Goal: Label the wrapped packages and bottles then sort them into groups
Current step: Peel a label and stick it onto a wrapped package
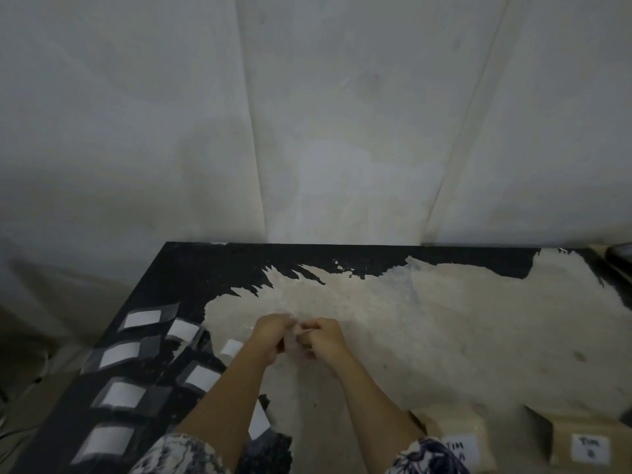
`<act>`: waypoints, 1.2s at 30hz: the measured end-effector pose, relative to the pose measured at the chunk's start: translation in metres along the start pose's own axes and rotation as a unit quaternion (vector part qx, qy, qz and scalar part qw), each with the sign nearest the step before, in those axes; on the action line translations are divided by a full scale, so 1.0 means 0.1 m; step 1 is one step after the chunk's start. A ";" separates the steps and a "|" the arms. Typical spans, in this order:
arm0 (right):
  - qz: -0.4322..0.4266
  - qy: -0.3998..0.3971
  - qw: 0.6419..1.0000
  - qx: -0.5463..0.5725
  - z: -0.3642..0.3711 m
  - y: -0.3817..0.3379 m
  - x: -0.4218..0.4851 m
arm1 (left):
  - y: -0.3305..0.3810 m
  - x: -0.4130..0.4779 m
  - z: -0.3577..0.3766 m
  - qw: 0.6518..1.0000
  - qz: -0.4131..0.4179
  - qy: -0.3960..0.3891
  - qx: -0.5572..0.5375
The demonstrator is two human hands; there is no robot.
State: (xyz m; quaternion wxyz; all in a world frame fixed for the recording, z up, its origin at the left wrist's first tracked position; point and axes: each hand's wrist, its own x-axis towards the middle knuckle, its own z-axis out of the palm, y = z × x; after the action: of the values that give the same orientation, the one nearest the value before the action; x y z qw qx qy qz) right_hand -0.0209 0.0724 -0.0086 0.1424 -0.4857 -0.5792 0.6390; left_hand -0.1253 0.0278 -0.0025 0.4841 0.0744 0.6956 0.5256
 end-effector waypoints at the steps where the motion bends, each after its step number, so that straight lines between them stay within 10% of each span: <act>1: 0.006 -0.006 1.000 -0.002 0.00 0.02 0.00 | -0.01 0.00 -0.02 1.000 0.000 0.006 -0.004; 13: 0.007 0.176 0.961 0.214 -0.24 -0.01 0.05 | -0.03 0.04 -0.12 0.979 0.076 0.083 0.168; 23: -0.004 0.156 0.972 0.177 -0.24 0.01 -0.01 | -0.04 -0.05 -0.04 0.867 0.254 0.200 0.380; 30: -0.021 0.145 0.984 0.104 -0.21 0.04 -0.04 | -0.08 -0.13 0.03 0.919 0.253 0.159 0.259; 36: -0.105 0.073 0.992 -0.022 -0.10 -0.02 -0.07 | 0.02 -0.25 0.21 0.998 0.064 0.006 -0.014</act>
State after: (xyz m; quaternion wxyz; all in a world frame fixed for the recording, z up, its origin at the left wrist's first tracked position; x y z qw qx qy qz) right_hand -0.0105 0.0735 -0.0023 0.2399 -0.4708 -0.6286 0.5708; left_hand -0.0972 0.0276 0.0144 0.4464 0.1094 0.6850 0.5654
